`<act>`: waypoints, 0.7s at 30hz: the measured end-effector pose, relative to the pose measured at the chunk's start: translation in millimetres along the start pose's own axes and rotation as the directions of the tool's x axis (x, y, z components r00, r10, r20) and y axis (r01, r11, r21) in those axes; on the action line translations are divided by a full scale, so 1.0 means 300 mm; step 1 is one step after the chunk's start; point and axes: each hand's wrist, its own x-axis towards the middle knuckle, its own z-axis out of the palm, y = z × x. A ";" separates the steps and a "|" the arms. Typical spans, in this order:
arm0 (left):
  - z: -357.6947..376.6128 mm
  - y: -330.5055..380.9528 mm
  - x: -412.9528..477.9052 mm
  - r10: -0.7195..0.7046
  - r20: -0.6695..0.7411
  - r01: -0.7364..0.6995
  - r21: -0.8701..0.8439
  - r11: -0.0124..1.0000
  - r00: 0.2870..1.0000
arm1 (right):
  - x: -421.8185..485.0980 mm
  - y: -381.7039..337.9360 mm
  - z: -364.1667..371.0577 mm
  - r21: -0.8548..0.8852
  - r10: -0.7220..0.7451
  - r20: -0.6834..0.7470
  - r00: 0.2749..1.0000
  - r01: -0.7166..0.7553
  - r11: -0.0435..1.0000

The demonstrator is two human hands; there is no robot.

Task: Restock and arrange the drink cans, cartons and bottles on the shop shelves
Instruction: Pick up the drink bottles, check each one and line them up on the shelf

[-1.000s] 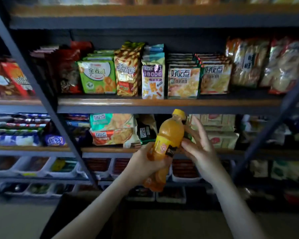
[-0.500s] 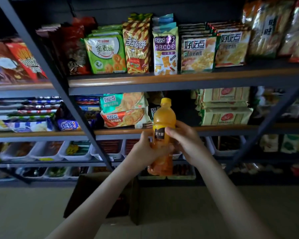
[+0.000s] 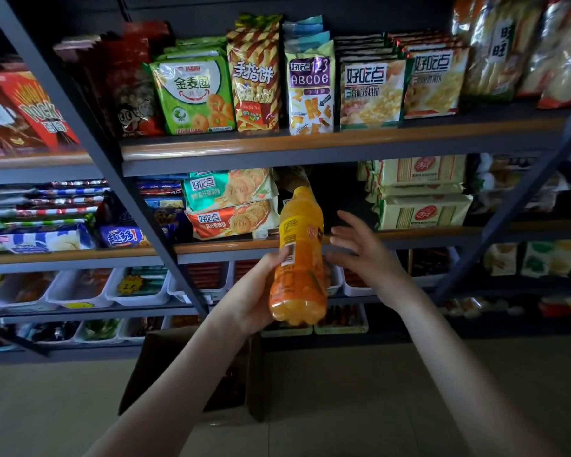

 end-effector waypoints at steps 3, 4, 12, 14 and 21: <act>0.001 -0.003 0.000 -0.008 0.018 0.008 0.014 1.000 1.000 | -0.011 0.010 0.017 -0.375 -0.333 -0.010 0.943 0.305 0.876; 0.003 -0.003 -0.003 -0.018 0.001 0.018 0.039 0.999 1.000 | -0.013 0.016 0.019 -0.535 -0.465 0.070 0.882 0.427 0.729; -0.017 -0.002 -0.039 -0.082 -0.103 0.108 0.277 0.955 0.991 | -0.009 0.020 0.030 -0.625 -0.520 0.570 0.637 0.746 0.230; -0.011 0.013 -0.052 -0.073 -0.065 0.090 0.326 0.941 0.995 | -0.011 0.028 0.030 -0.625 -0.548 0.544 0.635 0.743 0.241; 0.010 0.005 -0.062 0.181 -0.258 0.016 0.611 0.791 0.949 | -0.057 -0.011 0.037 -0.463 -0.511 0.143 0.847 0.514 0.722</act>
